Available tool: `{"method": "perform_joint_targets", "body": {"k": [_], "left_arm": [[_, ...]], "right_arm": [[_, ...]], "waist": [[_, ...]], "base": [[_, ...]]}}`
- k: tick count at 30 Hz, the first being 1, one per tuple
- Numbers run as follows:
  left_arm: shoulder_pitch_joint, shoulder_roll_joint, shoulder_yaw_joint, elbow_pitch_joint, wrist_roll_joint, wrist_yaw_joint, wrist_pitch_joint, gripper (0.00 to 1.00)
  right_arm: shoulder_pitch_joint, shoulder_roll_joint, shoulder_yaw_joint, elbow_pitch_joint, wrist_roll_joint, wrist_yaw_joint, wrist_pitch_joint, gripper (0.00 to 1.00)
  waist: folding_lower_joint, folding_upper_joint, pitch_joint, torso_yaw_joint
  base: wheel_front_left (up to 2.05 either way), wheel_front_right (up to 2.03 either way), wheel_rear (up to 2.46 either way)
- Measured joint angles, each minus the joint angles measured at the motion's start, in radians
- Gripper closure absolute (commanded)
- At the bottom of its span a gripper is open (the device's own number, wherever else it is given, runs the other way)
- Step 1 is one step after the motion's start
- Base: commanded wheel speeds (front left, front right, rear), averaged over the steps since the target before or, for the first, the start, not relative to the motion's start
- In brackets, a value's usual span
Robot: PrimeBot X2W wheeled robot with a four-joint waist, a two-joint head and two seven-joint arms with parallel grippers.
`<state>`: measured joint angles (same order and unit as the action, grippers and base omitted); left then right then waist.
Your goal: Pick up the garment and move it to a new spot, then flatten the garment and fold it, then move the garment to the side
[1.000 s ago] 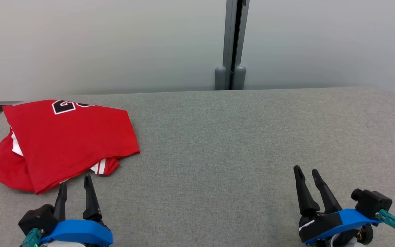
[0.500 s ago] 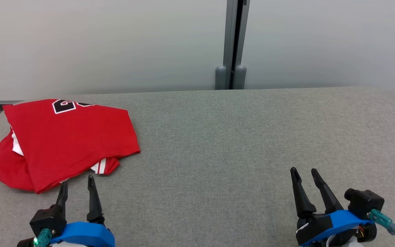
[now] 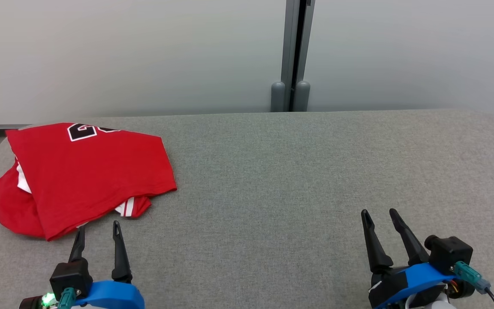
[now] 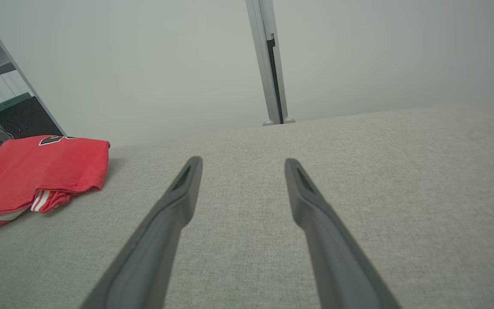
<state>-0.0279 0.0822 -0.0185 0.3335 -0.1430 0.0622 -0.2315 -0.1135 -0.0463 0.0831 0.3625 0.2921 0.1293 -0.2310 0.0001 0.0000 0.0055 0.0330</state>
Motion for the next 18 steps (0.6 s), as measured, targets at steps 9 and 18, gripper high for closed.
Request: {"method": "perform_joint_targets", "body": {"k": [9, 18], "left_arm": [[0.000, 0.004, -0.013, -0.014, 0.069, 0.009, -0.017, 0.00], [0.001, 0.010, -0.016, -0.057, 0.121, 0.017, -0.030, 0.00]], "right_arm": [[-0.011, 0.000, -0.005, 0.001, -0.071, 0.000, -0.017, 0.00], [-0.015, -0.001, -0.015, -0.017, -0.133, 0.001, -0.031, 0.00]], "waist": [[0.0000, 0.0000, -0.002, 0.004], [0.0000, 0.0000, -0.005, 0.006]], "base": [[0.00, 0.00, 0.00], [0.00, 0.00, 0.00]]}}
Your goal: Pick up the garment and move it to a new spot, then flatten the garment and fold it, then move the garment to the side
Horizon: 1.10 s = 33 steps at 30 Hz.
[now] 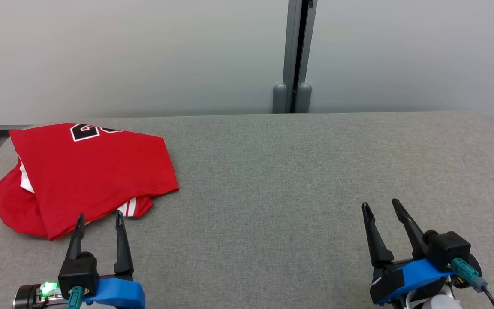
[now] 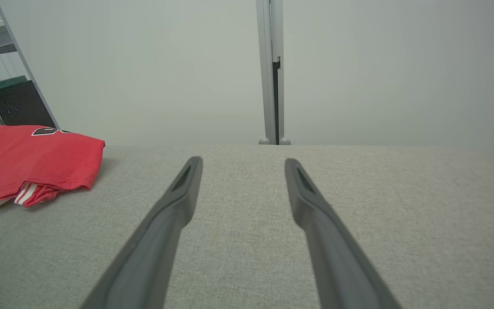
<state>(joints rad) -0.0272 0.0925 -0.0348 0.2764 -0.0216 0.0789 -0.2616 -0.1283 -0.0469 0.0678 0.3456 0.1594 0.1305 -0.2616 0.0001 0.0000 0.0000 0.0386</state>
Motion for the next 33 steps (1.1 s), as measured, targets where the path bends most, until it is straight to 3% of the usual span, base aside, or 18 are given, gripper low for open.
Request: {"method": "perform_joint_targets", "body": {"k": [33], "left_arm": [[0.006, -0.002, 0.038, -0.006, -0.028, -0.009, 0.000, 0.00]], "right_arm": [[0.000, -0.001, 0.001, 0.008, 0.038, 0.000, -0.001, 0.00]], "waist": [[-0.0001, 0.0000, -0.007, 0.030]], "base": [[0.00, 0.00, 0.00]]}}
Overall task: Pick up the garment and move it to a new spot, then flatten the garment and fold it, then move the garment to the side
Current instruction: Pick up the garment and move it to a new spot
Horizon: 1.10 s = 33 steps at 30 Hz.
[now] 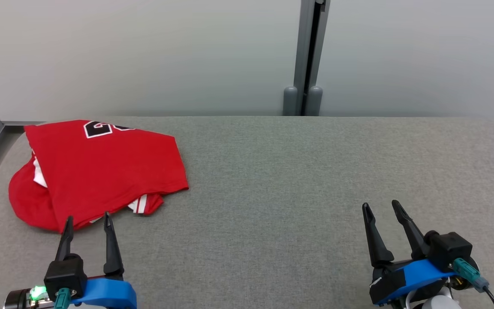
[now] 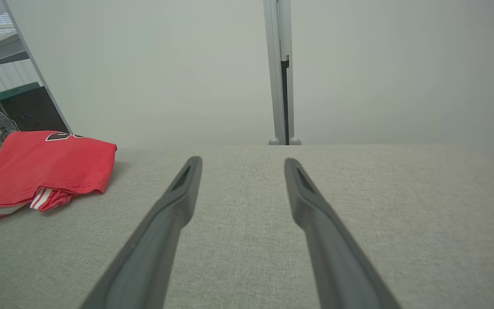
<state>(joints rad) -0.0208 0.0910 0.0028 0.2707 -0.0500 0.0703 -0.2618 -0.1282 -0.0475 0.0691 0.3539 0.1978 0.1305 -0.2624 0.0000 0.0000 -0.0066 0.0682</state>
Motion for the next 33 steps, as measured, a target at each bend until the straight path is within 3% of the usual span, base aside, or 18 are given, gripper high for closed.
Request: {"method": "perform_joint_targets", "body": {"k": [33], "left_arm": [[-0.014, 0.014, 0.052, -0.012, -0.002, 0.004, 0.000, 0.00]], "right_arm": [[-0.012, 0.000, 0.014, -0.001, -0.011, 0.000, 0.000, 0.00]], "waist": [[0.0000, 0.0001, 0.020, 0.351]], "base": [[0.00, 0.00, 0.00]]}}
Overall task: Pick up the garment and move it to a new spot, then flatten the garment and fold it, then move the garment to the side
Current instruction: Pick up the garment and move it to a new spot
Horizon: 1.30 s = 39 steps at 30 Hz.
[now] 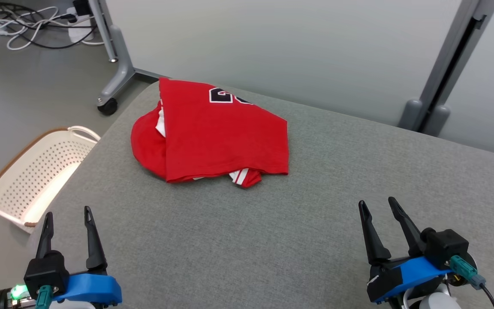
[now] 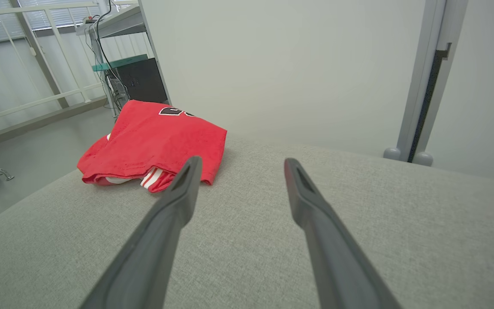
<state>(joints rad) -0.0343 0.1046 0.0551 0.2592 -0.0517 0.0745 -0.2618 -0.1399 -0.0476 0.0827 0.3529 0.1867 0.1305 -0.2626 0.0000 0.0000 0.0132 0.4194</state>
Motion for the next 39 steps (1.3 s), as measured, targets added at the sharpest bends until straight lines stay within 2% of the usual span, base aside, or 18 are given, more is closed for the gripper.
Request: {"method": "perform_joint_targets", "body": {"k": [8, 17, 24, 30, 39], "left_arm": [[0.007, 0.005, 0.020, 0.000, 0.000, 0.002, 0.000, 0.00], [-0.001, 0.004, 0.045, 0.000, -0.014, 0.004, 0.000, 0.00], [-0.073, 0.030, 0.095, 0.008, -0.038, -0.006, 0.000, 0.00], [-0.191, 0.082, 0.157, 0.030, -0.069, -0.025, -0.001, 0.00], [-0.404, 0.191, 0.224, 0.143, -0.116, -0.090, -0.001, 0.00]], "right_arm": [[0.000, 0.000, 0.002, -0.004, -0.001, 0.000, 0.000, 0.00], [-0.012, 0.000, 0.014, -0.015, -0.013, 0.000, 0.000, 0.00], [-0.051, 0.000, 0.018, -0.054, -0.048, 0.000, 0.000, 0.00], [-0.085, 0.000, 0.020, -0.112, -0.087, 0.000, 0.000, 0.00], [-0.140, -0.001, 0.020, -0.220, -0.151, 0.000, 0.000, 0.00]], "waist": [[0.0000, 0.0000, 0.006, 0.029], [0.0000, 0.0000, 0.028, -0.006], [0.0000, 0.0001, 0.082, -0.093], [0.0001, 0.0000, 0.162, -0.188], [0.0003, 0.0001, 0.306, -0.305]], "base": [[0.00, 0.00, 0.00], [0.00, 0.00, 0.00], [0.00, 0.00, 0.00], [0.00, 0.00, 0.00], [0.00, 0.00, 0.00]]}}
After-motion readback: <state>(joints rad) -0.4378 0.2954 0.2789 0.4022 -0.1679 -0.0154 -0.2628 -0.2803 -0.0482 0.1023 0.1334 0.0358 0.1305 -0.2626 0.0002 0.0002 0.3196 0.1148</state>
